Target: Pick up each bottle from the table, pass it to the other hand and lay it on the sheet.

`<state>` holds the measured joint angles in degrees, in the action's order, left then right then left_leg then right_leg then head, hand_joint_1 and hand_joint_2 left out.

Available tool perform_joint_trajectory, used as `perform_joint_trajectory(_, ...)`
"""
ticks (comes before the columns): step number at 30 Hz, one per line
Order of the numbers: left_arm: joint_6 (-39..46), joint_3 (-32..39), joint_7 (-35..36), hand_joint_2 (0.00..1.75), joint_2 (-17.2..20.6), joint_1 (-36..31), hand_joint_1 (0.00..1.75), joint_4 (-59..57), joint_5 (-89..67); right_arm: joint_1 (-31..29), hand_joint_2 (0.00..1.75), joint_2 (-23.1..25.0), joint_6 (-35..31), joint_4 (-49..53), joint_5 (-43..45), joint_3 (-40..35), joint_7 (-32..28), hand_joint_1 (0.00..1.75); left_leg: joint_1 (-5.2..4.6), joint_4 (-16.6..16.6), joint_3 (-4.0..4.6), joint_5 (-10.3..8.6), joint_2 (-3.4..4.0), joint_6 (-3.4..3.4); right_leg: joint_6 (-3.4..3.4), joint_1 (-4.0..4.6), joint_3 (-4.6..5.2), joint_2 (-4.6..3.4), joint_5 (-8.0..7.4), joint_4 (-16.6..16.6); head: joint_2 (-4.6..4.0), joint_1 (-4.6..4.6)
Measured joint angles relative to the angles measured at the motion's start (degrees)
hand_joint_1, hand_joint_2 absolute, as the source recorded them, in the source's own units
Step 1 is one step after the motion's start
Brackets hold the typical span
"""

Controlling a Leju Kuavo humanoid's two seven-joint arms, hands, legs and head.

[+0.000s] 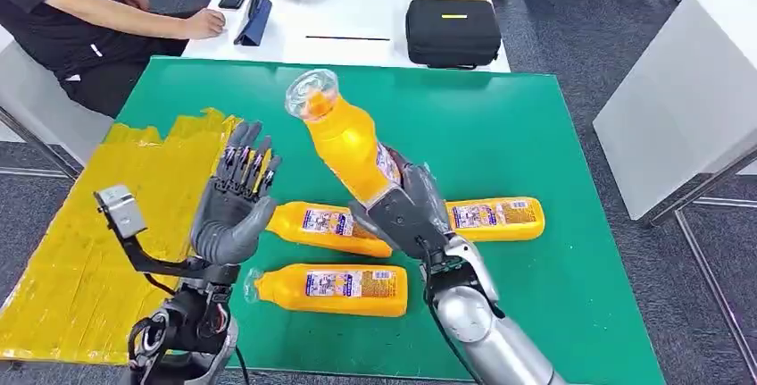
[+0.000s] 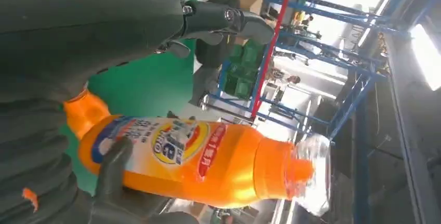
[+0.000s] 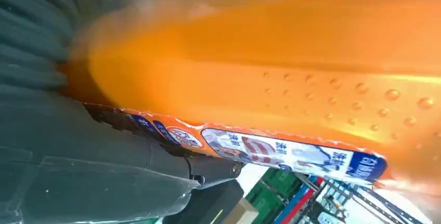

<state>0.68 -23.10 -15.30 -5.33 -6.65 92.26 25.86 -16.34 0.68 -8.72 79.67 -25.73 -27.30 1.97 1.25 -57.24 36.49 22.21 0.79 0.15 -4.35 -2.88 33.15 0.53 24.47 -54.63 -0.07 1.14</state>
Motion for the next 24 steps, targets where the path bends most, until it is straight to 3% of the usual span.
perform_joint_trajectory(15,0.6,-4.4,0.6,1.75,0.0,-2.7,0.0,-1.2,1.7,-3.0,1.75,3.4,1.3,-3.2,-0.8,-1.5,0.1,1.75,0.01,0.0,0.04,0.0,-0.01,0.0,0.0,0.01,0.05,0.01,0.0,0.0,0.0,0.0)
perform_joint_trajectory(24,7.3,-5.4,1.9,1.75,0.0,-5.8,0.0,-1.4,-0.5,-6.7,1.75,6.6,4.4,-9.2,-4.0,-7.1,0.7,1.75,0.02,0.0,0.04,-0.02,0.01,-0.02,0.0,0.02,0.07,0.0,0.0,0.0,0.0,0.0)
